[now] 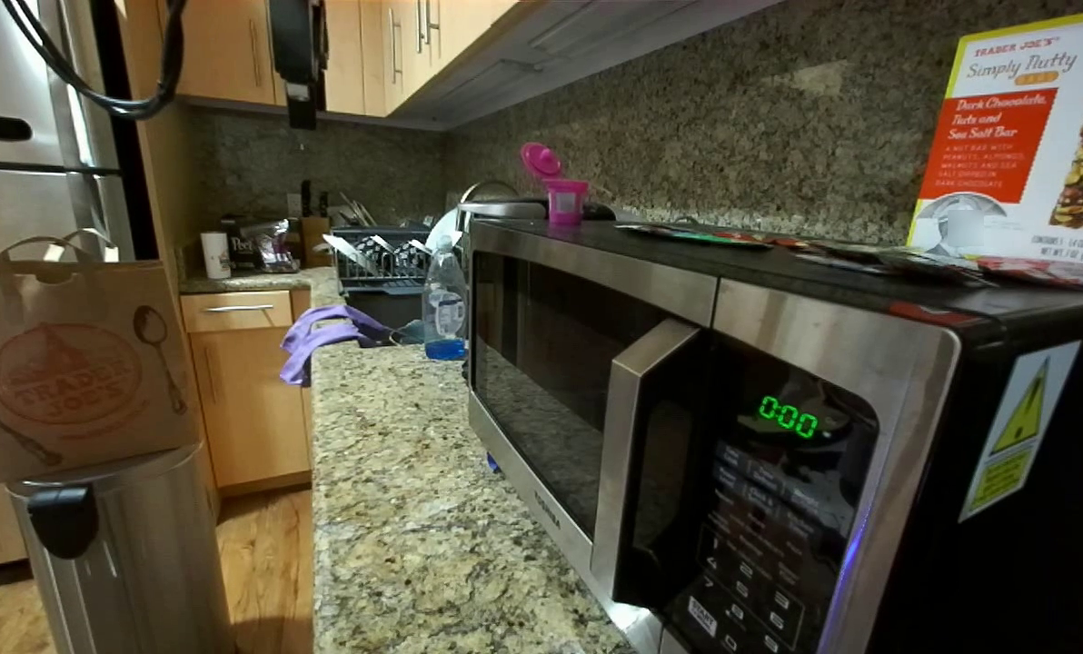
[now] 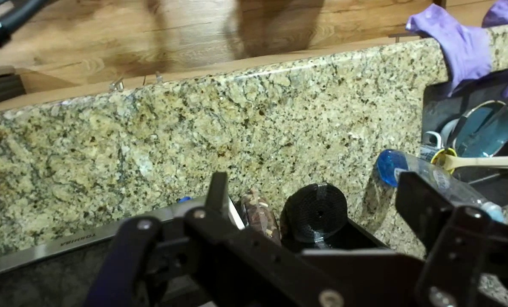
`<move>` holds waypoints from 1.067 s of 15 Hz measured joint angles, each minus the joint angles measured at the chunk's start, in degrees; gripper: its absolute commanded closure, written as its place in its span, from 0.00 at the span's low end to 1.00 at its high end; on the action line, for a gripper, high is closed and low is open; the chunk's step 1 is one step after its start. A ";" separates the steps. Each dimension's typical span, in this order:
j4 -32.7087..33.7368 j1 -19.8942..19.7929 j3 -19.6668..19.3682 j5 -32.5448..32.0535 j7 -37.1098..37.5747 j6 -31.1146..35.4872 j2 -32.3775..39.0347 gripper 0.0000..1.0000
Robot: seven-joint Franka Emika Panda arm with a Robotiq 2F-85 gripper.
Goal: Put the pink object on the counter top
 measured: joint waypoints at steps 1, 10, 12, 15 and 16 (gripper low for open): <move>0.00 -0.28 -0.29 1.52 1.52 0.35 0.00 0.00; 0.01 -1.86 -1.00 8.55 12.57 6.80 0.54 0.00; 0.01 -1.86 -1.00 8.57 12.73 6.81 0.54 0.00; 0.62 -2.01 -0.98 6.68 13.78 6.85 0.85 0.00; 1.68 -2.13 -0.97 4.48 14.98 6.93 1.32 0.00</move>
